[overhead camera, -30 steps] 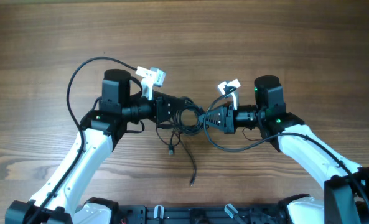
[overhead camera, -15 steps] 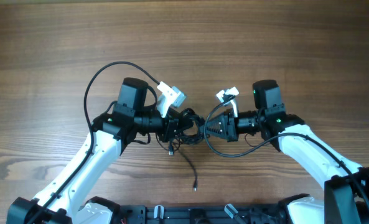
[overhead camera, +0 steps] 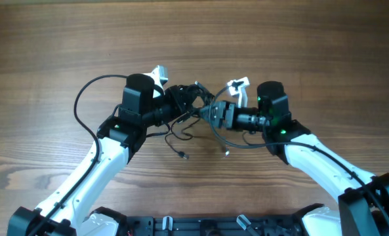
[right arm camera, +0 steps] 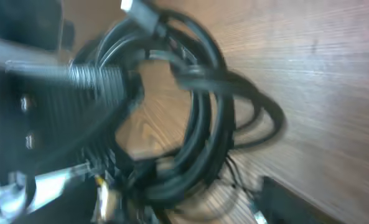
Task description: Untangle cables
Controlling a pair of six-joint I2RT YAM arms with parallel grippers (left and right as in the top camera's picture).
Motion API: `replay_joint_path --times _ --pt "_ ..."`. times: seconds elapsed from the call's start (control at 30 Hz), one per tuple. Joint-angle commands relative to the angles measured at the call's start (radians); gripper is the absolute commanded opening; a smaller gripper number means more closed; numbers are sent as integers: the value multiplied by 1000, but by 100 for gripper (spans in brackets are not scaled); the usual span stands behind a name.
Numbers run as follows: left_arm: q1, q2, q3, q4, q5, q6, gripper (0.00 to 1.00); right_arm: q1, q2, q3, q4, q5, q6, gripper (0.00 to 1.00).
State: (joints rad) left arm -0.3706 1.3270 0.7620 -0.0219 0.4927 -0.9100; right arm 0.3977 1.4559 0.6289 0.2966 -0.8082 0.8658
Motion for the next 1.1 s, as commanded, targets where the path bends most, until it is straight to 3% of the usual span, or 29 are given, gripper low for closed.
replay_joint_path --times 0.0,0.07,0.2,0.3,0.37,0.4,0.43,0.47,0.5,0.57,0.63,0.73,0.83,0.9,1.03,1.07 --pt "-3 -3 11 11 77 -66 4 10 11 5 55 107 154 33" --pt "-1 -3 11 11 80 -50 4 7 11 5 54 113 27 5" --pt "3 -3 11 -80 87 315 13 -33 10 5 3 15 -266 4" --pt "3 -3 11 -124 91 437 15 -57 10 5 -21 -93 -361 5" --pt "2 -3 11 -120 91 441 4 -57 10 5 -21 -140 -365 7" --pt "2 -3 11 -119 91 454 4 -57 10 5 -26 -152 -369 37" --pt "2 -3 11 -117 89 458 4 -61 10 5 -29 -164 -369 58" --pt "5 -3 11 -118 65 450 4 -78 8 5 -27 -200 -364 86" --pt "4 -3 11 -124 -10 383 4 -109 -4 5 -27 -254 -332 93" --pt "4 -3 11 -124 -90 307 4 -134 -21 5 -28 -296 -273 88" --pt "4 -3 11 -111 -173 201 4 -120 -29 5 -29 -292 -191 73" --pt "1 -3 11 -51 -180 119 4 1 -22 5 -28 -118 -117 53" --pt "1 -3 11 -50 -175 33 4 124 -19 5 -27 84 -70 43" --pt "1 -3 11 -49 -158 27 4 138 -19 5 -11 121 -52 37" --pt "1 -3 11 -49 -31 40 4 138 -19 5 -11 189 -81 35" --pt "2 -3 11 -49 -12 42 4 138 -19 5 -1 187 -80 27"
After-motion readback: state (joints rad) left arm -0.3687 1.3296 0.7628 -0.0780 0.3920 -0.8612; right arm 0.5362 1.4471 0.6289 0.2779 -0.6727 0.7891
